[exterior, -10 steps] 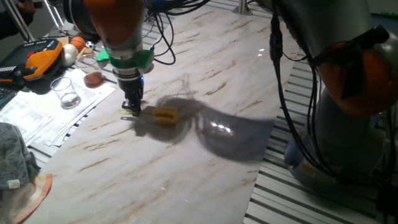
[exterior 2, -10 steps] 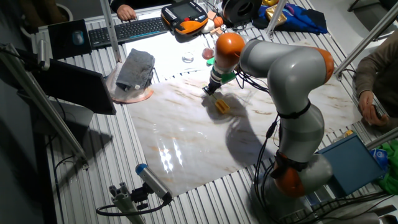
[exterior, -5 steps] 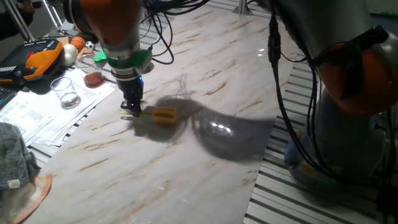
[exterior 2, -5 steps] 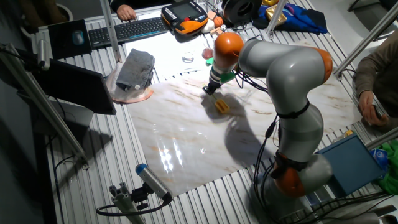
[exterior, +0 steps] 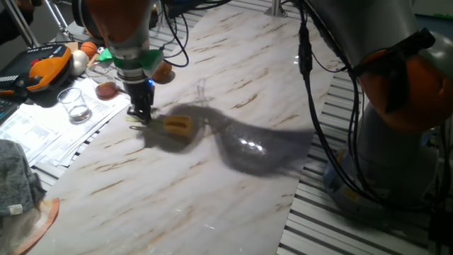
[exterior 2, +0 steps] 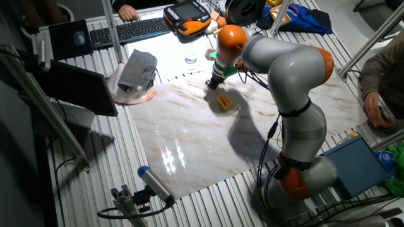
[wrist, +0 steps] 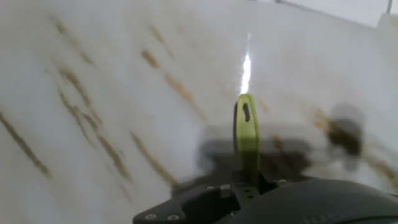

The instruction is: Scrub the table with a brush

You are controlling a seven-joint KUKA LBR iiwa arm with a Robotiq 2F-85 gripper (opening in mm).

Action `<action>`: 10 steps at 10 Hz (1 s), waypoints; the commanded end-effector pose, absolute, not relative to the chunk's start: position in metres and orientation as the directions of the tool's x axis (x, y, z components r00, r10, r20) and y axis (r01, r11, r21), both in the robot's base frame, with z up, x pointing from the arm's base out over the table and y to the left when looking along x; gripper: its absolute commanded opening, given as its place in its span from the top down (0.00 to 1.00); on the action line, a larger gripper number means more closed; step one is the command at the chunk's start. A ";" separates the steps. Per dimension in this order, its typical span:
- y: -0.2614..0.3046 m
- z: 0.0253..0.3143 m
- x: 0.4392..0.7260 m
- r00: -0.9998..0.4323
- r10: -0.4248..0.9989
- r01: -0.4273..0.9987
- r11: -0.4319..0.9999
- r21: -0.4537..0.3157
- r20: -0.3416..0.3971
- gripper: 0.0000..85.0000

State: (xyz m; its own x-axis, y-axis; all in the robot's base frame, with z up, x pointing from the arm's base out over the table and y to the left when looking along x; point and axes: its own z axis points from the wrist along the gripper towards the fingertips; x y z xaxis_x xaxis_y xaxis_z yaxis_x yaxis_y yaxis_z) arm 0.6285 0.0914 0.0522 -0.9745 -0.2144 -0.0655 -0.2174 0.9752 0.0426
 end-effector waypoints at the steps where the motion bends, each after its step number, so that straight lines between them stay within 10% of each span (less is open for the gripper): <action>1: 0.092 0.049 0.632 -0.970 -0.214 -0.219 0.975 0.026 -0.114 1.00; 10: 0.062 0.032 0.649 -0.944 -0.296 -0.300 0.954 0.006 -0.145 1.00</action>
State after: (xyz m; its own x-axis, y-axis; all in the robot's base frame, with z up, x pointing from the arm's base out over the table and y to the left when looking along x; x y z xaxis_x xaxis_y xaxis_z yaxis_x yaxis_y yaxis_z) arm 0.6493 0.0612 0.0310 -0.9434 -0.2971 -0.1476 -0.3011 0.9536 0.0049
